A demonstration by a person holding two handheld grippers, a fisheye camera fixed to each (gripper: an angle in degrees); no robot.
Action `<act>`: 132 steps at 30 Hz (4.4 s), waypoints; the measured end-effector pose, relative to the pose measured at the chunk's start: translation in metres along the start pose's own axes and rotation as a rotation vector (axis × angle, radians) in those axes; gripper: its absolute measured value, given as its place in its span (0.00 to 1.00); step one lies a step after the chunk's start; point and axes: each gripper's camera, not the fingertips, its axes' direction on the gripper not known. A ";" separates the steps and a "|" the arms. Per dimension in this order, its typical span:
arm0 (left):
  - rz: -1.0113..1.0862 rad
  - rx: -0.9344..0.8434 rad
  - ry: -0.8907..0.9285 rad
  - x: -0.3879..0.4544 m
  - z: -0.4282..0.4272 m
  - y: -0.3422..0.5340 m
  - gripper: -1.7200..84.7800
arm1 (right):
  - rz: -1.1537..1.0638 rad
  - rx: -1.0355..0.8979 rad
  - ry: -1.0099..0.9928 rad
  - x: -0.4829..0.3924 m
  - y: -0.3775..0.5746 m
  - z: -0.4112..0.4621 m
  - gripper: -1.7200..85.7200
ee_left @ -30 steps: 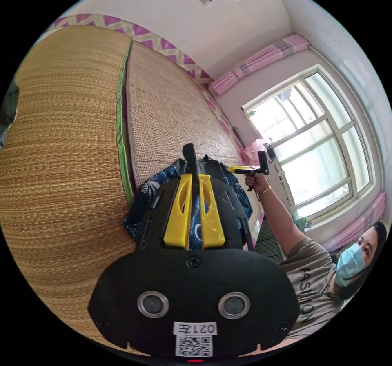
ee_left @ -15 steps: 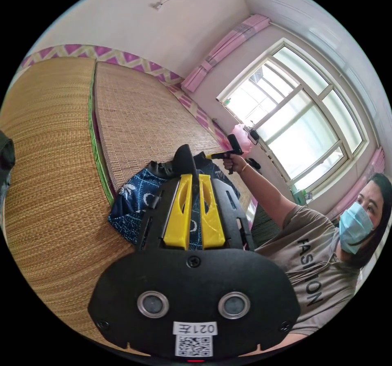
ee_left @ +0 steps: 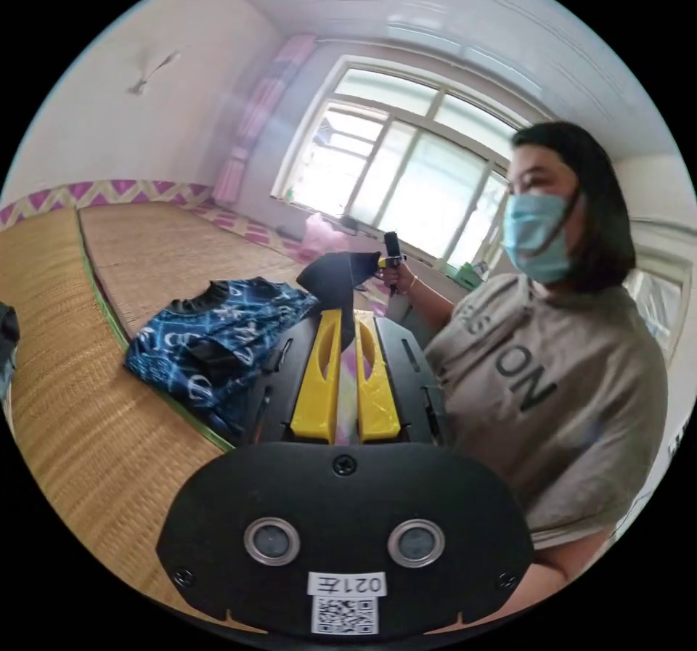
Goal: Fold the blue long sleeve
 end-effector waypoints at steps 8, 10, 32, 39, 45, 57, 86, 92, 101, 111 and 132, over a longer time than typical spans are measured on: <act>-0.228 -0.133 0.056 0.074 0.050 0.169 0.02 | 0.236 -0.107 0.047 -0.071 0.208 0.039 0.02; -0.307 -0.182 0.075 0.063 0.074 0.212 0.02 | 0.354 -0.166 0.020 -0.051 0.260 0.067 0.03; -0.589 -0.179 -0.475 -0.286 0.099 0.114 0.16 | 0.205 -0.228 0.647 0.176 -0.094 0.149 0.16; -0.695 -0.296 -0.492 -0.426 0.138 0.145 0.14 | 0.455 -0.369 0.552 0.346 -0.107 0.172 0.16; -0.732 -0.297 -0.449 -0.467 0.150 0.189 0.11 | 0.475 -0.351 0.262 0.398 -0.082 0.190 0.15; -0.722 -0.260 -0.516 -0.486 0.152 0.263 0.13 | 0.565 -0.260 0.390 0.430 -0.032 0.179 0.12; -0.656 -0.222 -0.546 -0.610 0.070 0.160 0.01 | 0.446 -0.085 0.359 0.463 -0.180 0.261 0.03; -0.880 -0.200 -0.436 -0.704 0.053 0.225 0.04 | 0.625 -0.200 0.352 0.521 -0.160 0.323 0.10; -0.629 0.028 -0.420 -0.608 -0.024 0.173 0.07 | 0.224 -0.254 0.341 0.395 -0.246 0.366 0.07; -0.266 -0.277 -0.578 -0.479 0.132 0.026 0.10 | -0.315 -0.508 0.446 0.205 -0.325 0.623 0.13; -0.260 -0.233 -0.511 -0.369 0.102 -0.150 0.08 | 0.128 0.165 0.848 0.192 -0.312 0.178 0.03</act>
